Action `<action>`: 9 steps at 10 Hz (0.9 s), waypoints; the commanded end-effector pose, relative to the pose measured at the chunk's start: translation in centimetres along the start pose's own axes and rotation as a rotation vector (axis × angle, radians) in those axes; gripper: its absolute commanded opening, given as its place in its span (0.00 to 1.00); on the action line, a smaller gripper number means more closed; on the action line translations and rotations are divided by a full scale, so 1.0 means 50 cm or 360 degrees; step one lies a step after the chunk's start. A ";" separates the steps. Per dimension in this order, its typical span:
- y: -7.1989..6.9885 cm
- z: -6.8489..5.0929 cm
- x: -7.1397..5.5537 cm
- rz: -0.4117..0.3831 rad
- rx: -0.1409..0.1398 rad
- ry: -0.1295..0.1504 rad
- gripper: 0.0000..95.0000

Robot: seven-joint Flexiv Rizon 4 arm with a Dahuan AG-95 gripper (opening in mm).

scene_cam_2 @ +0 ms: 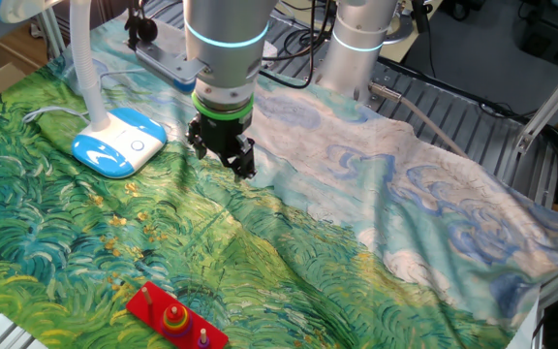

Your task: Turn off the desk lamp by pressing the button

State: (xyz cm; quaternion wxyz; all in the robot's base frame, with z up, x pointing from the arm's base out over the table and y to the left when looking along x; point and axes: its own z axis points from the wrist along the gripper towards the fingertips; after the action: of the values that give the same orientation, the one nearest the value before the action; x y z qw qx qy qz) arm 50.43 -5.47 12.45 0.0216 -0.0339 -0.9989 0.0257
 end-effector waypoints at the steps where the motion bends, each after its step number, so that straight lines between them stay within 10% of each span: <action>1: 0.002 0.001 -0.003 -0.0020 0.0029 0.0010 0.80; 3: 0.001 0.001 -0.005 -0.0062 0.0154 -0.0019 0.80; 4: -0.001 0.004 -0.010 -0.0074 0.0193 -0.0017 1.00; 9: -0.049 0.046 -0.056 -0.0095 0.0246 -0.0011 1.00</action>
State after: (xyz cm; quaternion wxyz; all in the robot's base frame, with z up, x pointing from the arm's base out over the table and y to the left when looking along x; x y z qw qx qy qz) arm 53.59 -8.68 9.68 0.0237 -0.0013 -0.9945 0.1020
